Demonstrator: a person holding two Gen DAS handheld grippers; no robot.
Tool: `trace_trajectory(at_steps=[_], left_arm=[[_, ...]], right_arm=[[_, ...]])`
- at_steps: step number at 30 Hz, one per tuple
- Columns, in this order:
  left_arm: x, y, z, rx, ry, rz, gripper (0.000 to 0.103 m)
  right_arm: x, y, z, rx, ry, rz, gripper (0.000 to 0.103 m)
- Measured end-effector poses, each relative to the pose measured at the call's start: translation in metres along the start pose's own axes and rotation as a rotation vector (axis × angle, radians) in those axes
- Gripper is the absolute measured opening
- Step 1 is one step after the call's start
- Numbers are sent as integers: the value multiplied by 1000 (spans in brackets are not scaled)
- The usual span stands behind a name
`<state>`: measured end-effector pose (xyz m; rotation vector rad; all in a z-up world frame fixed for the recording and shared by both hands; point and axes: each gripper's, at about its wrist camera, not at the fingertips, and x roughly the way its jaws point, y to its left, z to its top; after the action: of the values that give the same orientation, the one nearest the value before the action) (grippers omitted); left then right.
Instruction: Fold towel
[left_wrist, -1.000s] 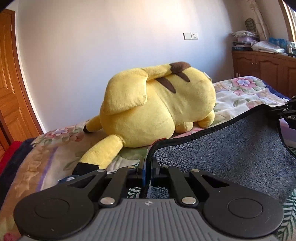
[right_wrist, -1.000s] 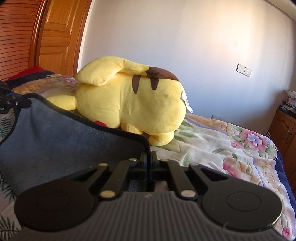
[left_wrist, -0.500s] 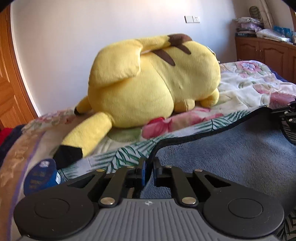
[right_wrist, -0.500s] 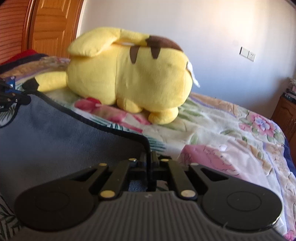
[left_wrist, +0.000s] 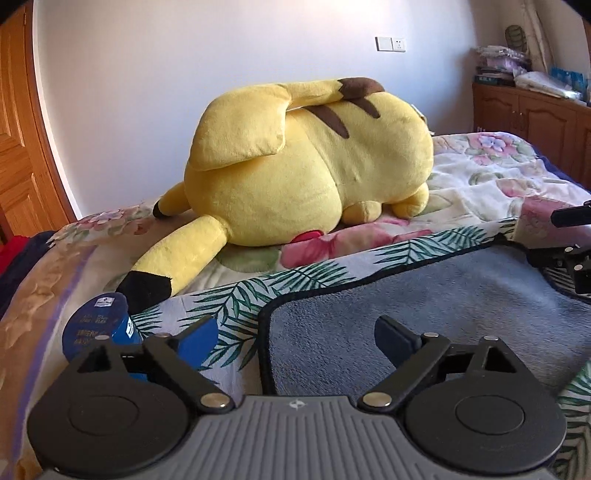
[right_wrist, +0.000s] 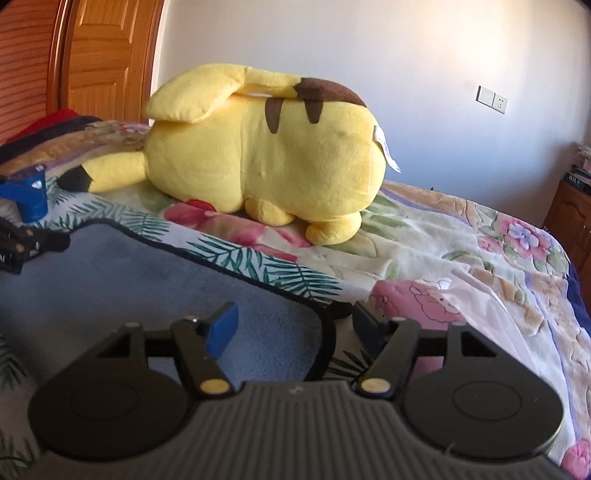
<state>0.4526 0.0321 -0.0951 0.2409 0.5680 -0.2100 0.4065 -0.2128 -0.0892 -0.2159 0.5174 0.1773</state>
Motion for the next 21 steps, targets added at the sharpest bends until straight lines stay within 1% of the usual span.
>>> trace_trajectory(at_steps=[1,4,6,10,21], left_arm=[[-3,-1,0,0,3,-2,95],[-14,-4,-1,6,4,-4,99],[-23,-6,-1,6,1,-7,100],[-41,-9,0,0,-5,-11,103],[-95,-19,19,18,-43,-16,103]], right_arm=[[-3,0,1,8,0,3,73],[-13,2,3,27,0,9,81],[-21,4,4,35,-6,13,92],[-37,6,7,65,-19,31,102],[-80,14,16,86,-36,56,103]])
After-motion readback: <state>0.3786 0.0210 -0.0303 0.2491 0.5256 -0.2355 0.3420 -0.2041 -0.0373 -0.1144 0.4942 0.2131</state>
